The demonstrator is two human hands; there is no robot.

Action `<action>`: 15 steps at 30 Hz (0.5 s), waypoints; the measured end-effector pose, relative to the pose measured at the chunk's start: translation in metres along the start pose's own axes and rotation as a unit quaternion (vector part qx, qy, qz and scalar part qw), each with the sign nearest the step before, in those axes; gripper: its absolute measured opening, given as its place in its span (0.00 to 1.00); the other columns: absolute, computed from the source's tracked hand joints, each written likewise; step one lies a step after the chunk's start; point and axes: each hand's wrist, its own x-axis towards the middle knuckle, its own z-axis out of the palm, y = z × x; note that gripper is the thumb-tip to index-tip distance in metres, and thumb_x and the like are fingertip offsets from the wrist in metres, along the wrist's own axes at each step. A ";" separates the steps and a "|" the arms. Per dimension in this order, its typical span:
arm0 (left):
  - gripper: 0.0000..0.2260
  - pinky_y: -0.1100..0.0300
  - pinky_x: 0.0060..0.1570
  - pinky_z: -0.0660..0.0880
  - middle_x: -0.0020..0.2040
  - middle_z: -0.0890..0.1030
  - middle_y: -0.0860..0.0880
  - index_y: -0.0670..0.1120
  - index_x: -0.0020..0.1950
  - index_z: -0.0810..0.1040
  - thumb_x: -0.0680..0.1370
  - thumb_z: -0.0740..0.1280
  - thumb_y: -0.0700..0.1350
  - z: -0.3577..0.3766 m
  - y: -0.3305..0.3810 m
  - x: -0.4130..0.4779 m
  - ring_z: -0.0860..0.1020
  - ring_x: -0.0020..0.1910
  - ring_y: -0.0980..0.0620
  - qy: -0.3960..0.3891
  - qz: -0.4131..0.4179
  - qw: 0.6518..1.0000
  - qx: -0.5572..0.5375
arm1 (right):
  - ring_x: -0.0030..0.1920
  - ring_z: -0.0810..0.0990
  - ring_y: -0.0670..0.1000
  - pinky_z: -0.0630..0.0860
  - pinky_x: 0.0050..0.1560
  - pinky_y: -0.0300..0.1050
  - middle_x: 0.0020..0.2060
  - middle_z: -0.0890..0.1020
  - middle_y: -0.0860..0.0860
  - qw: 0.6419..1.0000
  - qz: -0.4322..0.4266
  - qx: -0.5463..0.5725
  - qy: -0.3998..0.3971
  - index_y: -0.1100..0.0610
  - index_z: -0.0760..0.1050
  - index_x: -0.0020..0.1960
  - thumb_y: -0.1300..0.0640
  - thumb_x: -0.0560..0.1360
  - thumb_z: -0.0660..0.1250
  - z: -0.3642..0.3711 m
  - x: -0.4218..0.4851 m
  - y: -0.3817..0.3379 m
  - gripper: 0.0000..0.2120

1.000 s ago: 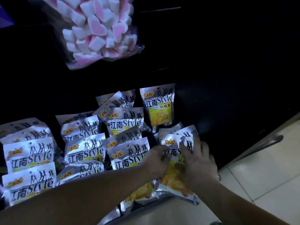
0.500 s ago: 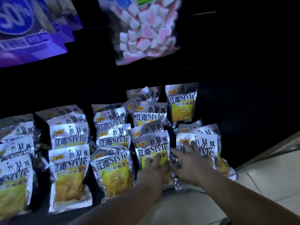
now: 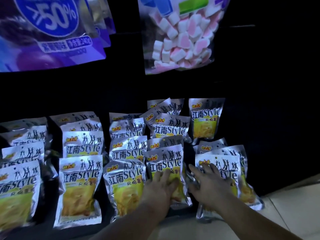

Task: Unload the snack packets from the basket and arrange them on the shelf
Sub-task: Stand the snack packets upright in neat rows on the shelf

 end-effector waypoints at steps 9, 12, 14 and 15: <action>0.29 0.46 0.62 0.72 0.71 0.63 0.49 0.55 0.76 0.61 0.77 0.62 0.63 -0.023 -0.009 -0.018 0.65 0.69 0.46 0.033 -0.010 0.997 -0.065 | 0.74 0.67 0.56 0.74 0.64 0.53 0.75 0.70 0.49 0.999 0.016 0.031 -0.021 0.41 0.62 0.78 0.35 0.79 0.56 -0.026 0.005 -0.004 0.29; 0.23 0.50 0.56 0.76 0.64 0.67 0.50 0.54 0.71 0.67 0.79 0.62 0.60 -0.021 0.002 -0.019 0.70 0.64 0.48 0.048 -0.004 0.994 -0.096 | 0.67 0.73 0.54 0.75 0.61 0.51 0.70 0.75 0.48 0.996 0.005 0.084 -0.015 0.41 0.67 0.74 0.35 0.77 0.59 -0.013 -0.002 0.001 0.27; 0.18 0.51 0.50 0.78 0.60 0.71 0.51 0.54 0.67 0.72 0.79 0.60 0.58 -0.016 0.014 -0.016 0.75 0.59 0.48 0.052 0.018 0.988 -0.141 | 0.67 0.72 0.53 0.75 0.59 0.51 0.69 0.74 0.46 0.995 -0.010 0.101 0.008 0.41 0.67 0.74 0.40 0.77 0.62 -0.003 -0.007 0.008 0.25; 0.17 0.51 0.48 0.79 0.58 0.73 0.51 0.54 0.64 0.75 0.78 0.60 0.58 -0.012 0.022 -0.015 0.78 0.56 0.47 0.050 0.033 0.982 -0.179 | 0.69 0.70 0.52 0.74 0.61 0.51 0.71 0.72 0.46 0.993 -0.024 0.116 0.019 0.42 0.67 0.74 0.45 0.77 0.63 0.001 -0.010 0.013 0.25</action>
